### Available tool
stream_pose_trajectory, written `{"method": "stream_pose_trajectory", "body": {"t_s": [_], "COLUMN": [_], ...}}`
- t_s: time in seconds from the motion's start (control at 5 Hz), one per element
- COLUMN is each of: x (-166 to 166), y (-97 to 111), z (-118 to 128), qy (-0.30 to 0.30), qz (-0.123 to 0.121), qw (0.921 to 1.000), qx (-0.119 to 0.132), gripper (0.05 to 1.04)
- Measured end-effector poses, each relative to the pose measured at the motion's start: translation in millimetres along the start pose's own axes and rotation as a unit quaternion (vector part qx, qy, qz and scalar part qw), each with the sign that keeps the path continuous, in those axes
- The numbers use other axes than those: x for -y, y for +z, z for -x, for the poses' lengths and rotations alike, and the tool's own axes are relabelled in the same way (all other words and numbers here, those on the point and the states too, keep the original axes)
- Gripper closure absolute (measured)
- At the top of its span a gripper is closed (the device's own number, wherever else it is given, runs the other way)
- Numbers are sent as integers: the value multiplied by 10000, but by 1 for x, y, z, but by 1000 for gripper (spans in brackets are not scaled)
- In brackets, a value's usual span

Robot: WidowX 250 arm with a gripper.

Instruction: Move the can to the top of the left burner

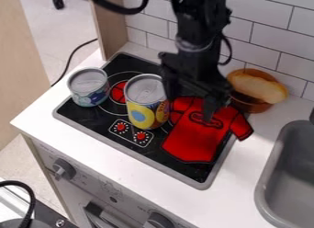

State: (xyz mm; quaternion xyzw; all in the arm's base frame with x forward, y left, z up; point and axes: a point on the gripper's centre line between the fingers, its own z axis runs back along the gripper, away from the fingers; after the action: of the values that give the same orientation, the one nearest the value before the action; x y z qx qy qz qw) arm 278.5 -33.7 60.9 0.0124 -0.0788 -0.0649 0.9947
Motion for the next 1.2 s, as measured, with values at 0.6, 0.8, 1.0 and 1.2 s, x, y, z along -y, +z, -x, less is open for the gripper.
{"method": "stream_pose_trajectory", "body": {"t_s": [0.6, 0.8, 1.0, 1.2], "x": [-23, -37, -52, -61], "y": [-3, -6, -17, -19], "z": [30, 32, 33, 30], "qy": [1665, 2231, 2645, 2576], "qz": [-275, -352, -448, -435], "qw": [9855, 9741, 9619, 9647], "qx": [-176, -121, -521, -330], "gripper": [83, 83, 83, 83]}}
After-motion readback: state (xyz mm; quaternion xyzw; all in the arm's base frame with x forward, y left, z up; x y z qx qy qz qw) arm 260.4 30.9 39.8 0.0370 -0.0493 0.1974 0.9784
